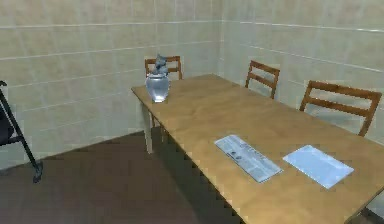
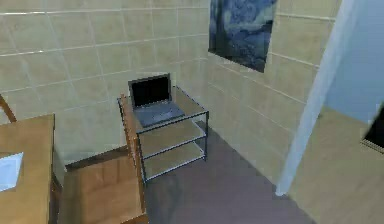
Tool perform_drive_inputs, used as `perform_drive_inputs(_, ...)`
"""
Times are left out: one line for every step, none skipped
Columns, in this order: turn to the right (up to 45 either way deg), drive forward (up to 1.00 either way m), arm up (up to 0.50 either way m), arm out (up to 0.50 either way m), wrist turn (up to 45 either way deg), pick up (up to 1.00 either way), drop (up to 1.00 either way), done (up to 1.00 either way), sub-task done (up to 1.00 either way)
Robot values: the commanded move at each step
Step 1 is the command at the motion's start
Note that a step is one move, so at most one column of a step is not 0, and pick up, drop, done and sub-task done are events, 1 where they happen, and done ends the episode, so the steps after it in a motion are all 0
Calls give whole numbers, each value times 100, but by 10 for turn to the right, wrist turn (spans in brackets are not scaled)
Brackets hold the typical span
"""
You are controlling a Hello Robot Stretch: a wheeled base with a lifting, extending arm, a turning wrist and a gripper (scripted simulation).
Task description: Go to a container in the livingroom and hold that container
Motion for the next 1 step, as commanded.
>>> perform_drive_inputs(-270, 0, 0, 0, 0, 0, 0, 0, 0)
